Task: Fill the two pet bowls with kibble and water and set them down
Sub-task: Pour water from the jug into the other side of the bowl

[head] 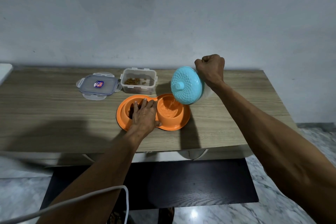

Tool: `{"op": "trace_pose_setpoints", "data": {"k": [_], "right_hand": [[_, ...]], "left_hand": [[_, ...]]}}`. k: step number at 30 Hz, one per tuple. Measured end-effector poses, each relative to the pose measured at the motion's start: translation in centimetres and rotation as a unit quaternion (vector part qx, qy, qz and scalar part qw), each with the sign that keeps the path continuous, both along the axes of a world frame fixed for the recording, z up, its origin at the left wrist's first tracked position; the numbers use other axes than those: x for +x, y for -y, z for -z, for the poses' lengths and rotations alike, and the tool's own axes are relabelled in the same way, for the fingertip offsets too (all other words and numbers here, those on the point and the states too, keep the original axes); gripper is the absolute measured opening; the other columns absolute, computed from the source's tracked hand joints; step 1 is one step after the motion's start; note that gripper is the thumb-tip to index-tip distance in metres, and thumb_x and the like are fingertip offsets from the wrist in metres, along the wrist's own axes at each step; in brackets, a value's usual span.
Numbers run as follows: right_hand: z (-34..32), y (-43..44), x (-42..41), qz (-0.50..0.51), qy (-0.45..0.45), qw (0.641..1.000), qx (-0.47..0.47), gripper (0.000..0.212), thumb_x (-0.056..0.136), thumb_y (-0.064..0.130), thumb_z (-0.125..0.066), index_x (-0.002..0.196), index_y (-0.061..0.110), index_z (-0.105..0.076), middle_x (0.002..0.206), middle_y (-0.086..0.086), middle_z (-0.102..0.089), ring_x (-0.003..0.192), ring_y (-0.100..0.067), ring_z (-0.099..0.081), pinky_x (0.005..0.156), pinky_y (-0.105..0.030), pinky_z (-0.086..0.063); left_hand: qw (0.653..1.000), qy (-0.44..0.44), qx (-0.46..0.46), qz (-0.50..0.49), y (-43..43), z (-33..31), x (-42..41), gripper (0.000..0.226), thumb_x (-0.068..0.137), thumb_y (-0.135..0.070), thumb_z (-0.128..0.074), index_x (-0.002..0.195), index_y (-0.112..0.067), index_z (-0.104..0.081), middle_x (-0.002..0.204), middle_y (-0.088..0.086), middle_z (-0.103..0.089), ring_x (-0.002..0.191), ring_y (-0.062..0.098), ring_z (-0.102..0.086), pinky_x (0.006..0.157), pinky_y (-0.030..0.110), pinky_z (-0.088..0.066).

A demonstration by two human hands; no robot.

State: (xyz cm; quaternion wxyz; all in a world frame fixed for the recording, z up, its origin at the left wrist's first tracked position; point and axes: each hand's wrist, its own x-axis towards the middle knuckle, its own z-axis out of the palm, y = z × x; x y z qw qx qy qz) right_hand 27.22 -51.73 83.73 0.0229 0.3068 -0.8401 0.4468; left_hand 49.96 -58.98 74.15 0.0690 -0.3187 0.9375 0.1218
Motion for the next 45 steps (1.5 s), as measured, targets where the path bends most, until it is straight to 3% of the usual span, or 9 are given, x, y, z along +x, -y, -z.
{"op": "trace_pose_setpoints", "data": {"k": [4, 10, 17, 21, 25, 35, 38, 41, 45], "right_hand": [[0.1, -0.2, -0.2, 0.006, 0.017, 1.0, -0.002, 0.033, 0.068, 0.015, -0.053, 0.044, 0.01, -0.031, 0.052, -0.01, -0.022, 0.055, -0.017, -0.018, 0.052, -0.029, -0.027], [0.9, -1.3, -1.5, 0.082, 0.127, 0.988, -0.023, 0.037, 0.07, 0.016, -0.056, 0.043, 0.014, -0.031, 0.047, -0.001, -0.025, 0.055, -0.018, -0.024, 0.053, -0.029, -0.03], [2.9, -2.6, -3.5, 0.179, 0.293, 0.931, -0.124, 0.035, 0.069, 0.01, -0.06, 0.047, 0.017, -0.034, 0.042, 0.008, -0.031, 0.054, -0.016, -0.029, 0.053, -0.03, -0.029], [3.5, -2.7, -4.5, 0.211, 0.366, 0.886, -0.19, 0.025, 0.067, 0.007, -0.06, 0.054, 0.015, -0.041, 0.052, 0.003, -0.042, 0.053, -0.015, -0.039, 0.051, -0.029, -0.031], [4.3, -2.3, -5.7, 0.227, 0.404, 0.857, -0.226, 0.024, 0.067, 0.005, -0.061, 0.054, 0.015, -0.043, 0.052, 0.003, -0.047, 0.049, -0.015, -0.041, 0.047, -0.025, -0.03], [6.5, -1.0, -6.7, 0.227, 0.442, 0.839, -0.223, 0.018, 0.066, 0.009, -0.064, 0.055, 0.013, -0.051, 0.057, 0.001, -0.059, 0.057, -0.019, -0.052, 0.05, -0.026, -0.038], [6.4, -1.1, -6.3, 0.226, 0.442, 0.838, -0.225, 0.012, 0.068, 0.015, -0.065, 0.061, 0.011, -0.056, 0.064, -0.002, -0.061, 0.058, -0.02, -0.053, 0.049, -0.026, -0.039], [6.2, -1.5, -5.8, 0.211, 0.437, 0.838, -0.249, 0.026, 0.075, 0.034, -0.07, 0.071, 0.01, -0.061, 0.075, -0.005, -0.066, 0.066, -0.021, -0.061, 0.056, -0.03, -0.048], [7.2, -2.3, -4.9, 0.249, 0.466, 0.794, -0.302, 0.048, 0.089, 0.054, -0.045, 0.091, 0.01, -0.064, 0.095, -0.009, -0.067, 0.084, -0.025, -0.065, 0.072, -0.035, -0.054]], "left_hand": [[1.0, -0.002, -0.001, 0.001, -0.1, -0.1, 0.0, 0.092, 0.081, -0.044, -0.071, 0.153, -0.016, -0.021, 0.16, 0.004, -0.025, 0.151, 0.029, -0.009, 0.119, 0.057, -0.004], [1.0, 0.001, -0.007, 0.002, 0.0, -0.1, 0.0, 0.093, 0.081, -0.046, -0.071, 0.153, -0.016, -0.02, 0.159, 0.005, -0.026, 0.151, 0.029, -0.01, 0.119, 0.057, -0.005], [1.0, -0.001, -0.009, 0.004, -0.1, 0.0, 0.0, 0.093, 0.082, -0.045, -0.07, 0.154, -0.015, -0.019, 0.159, 0.006, -0.026, 0.151, 0.03, -0.009, 0.119, 0.058, -0.004], [1.0, -0.007, -0.015, 0.006, -0.1, 0.1, 0.2, 0.093, 0.082, -0.046, -0.07, 0.154, -0.015, -0.018, 0.16, 0.006, -0.025, 0.151, 0.03, -0.009, 0.118, 0.058, -0.004], [1.0, -0.006, -0.024, 0.006, -0.1, 0.4, 0.1, 0.092, 0.083, -0.047, -0.069, 0.154, -0.016, -0.019, 0.16, 0.005, -0.025, 0.151, 0.029, -0.009, 0.118, 0.057, -0.005], [1.0, 0.008, -0.023, 0.001, 0.0, 0.9, 0.0, 0.091, 0.084, -0.047, -0.066, 0.154, -0.016, -0.017, 0.161, 0.005, -0.021, 0.151, 0.028, -0.007, 0.118, 0.057, -0.004], [1.0, 0.015, -0.023, 0.0, -0.1, 0.8, -0.1, 0.091, 0.085, -0.047, -0.066, 0.155, -0.015, -0.015, 0.162, 0.005, -0.02, 0.151, 0.028, -0.006, 0.118, 0.057, -0.003], [1.0, 0.018, -0.026, 0.005, 0.0, 0.8, -0.2, 0.091, 0.085, -0.047, -0.065, 0.154, -0.014, -0.016, 0.161, 0.006, -0.02, 0.151, 0.029, -0.008, 0.117, 0.058, -0.004], [1.0, 0.009, -0.027, -0.007, -0.2, 0.8, 0.2, 0.098, 0.084, -0.054, -0.062, 0.155, -0.013, -0.008, 0.163, 0.008, -0.011, 0.151, 0.028, -0.007, 0.115, 0.062, -0.006]]}}
